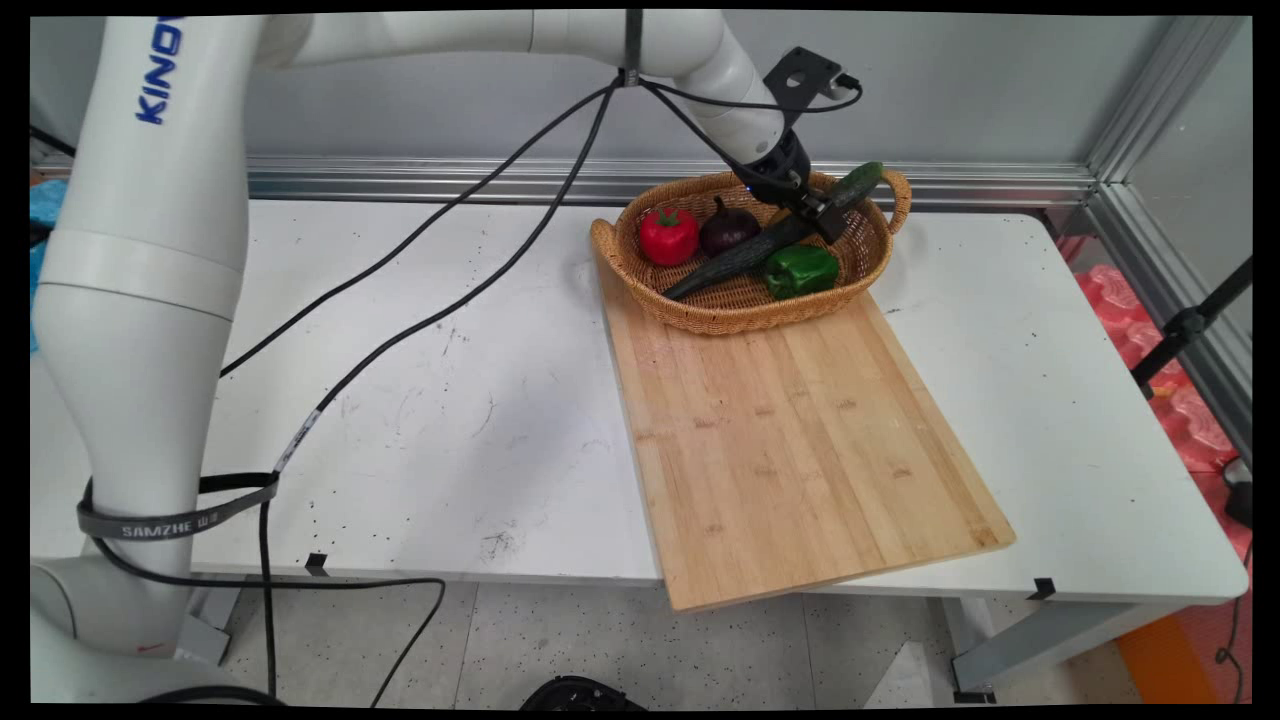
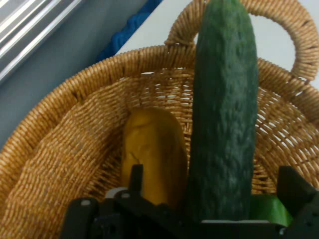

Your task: Pick up the cucumber from the vegetable basket, then place the picked object on the cutting board

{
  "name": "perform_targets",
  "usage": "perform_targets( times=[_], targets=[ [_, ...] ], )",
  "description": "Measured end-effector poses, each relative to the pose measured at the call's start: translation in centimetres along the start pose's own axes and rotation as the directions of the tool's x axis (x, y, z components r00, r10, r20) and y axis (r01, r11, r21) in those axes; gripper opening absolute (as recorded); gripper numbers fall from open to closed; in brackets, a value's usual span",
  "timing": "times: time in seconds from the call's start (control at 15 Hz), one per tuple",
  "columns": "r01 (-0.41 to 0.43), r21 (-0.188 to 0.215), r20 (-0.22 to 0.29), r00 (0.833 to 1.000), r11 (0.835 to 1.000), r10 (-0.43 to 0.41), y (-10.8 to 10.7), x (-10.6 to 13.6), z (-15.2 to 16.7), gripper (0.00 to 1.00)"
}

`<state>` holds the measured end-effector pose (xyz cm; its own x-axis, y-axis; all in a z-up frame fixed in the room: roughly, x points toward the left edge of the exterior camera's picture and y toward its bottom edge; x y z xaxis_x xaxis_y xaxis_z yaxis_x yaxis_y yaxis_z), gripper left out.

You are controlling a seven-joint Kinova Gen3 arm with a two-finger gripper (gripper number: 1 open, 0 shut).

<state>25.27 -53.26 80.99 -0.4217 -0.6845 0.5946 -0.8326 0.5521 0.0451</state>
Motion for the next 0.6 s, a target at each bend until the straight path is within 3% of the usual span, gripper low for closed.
perform_targets(
  times=[0.2,0.27,0.6],
  targets=[
    [0.003,0.003,0.003,1.000,1.000,-0.003,-0.02,0.20,0.42,1.00],
    [0.004,0.004,0.002,1.000,1.000,-0.004,-0.01,0.27,0.44,0.00],
    [-0.004,0.010,0.000,1.000,1.000,0.004,-0.02,0.48,-0.06,0.00]
  ],
)
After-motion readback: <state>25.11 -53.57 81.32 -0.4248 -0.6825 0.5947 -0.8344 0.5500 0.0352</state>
